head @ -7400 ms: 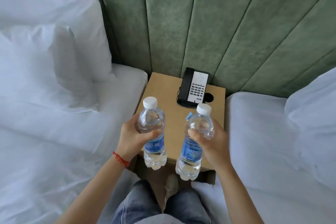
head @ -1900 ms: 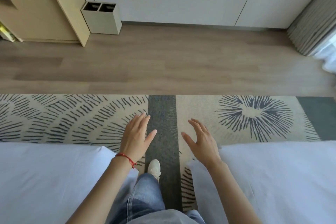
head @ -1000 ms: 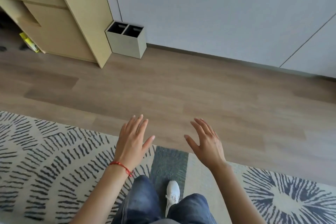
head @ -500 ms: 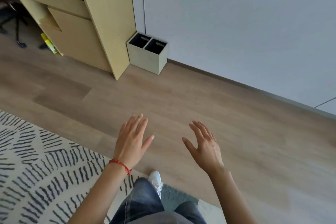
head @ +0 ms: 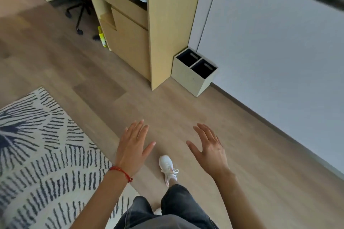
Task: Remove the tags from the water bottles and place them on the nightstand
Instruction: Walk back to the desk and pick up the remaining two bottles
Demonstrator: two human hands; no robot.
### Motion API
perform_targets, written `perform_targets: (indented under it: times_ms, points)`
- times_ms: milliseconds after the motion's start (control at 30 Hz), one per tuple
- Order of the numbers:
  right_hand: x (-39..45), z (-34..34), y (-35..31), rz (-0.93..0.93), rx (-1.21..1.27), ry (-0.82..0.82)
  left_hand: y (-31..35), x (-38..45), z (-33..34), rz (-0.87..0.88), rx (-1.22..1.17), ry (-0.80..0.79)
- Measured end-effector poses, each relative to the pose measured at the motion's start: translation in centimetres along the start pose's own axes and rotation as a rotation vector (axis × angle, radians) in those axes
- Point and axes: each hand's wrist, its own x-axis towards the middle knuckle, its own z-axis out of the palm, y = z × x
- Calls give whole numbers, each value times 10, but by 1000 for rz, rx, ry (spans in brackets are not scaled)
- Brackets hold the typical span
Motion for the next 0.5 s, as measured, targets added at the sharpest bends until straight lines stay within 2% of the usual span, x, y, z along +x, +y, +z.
perform_targets:
  times_ms: [300,500]
  points:
    - [193,37,-49,-365,22,-232,-60,81,-40,-377,23,143]
    - [282,75,-100,-595,-2,-403,-99,103,-57,-617,-2,229]
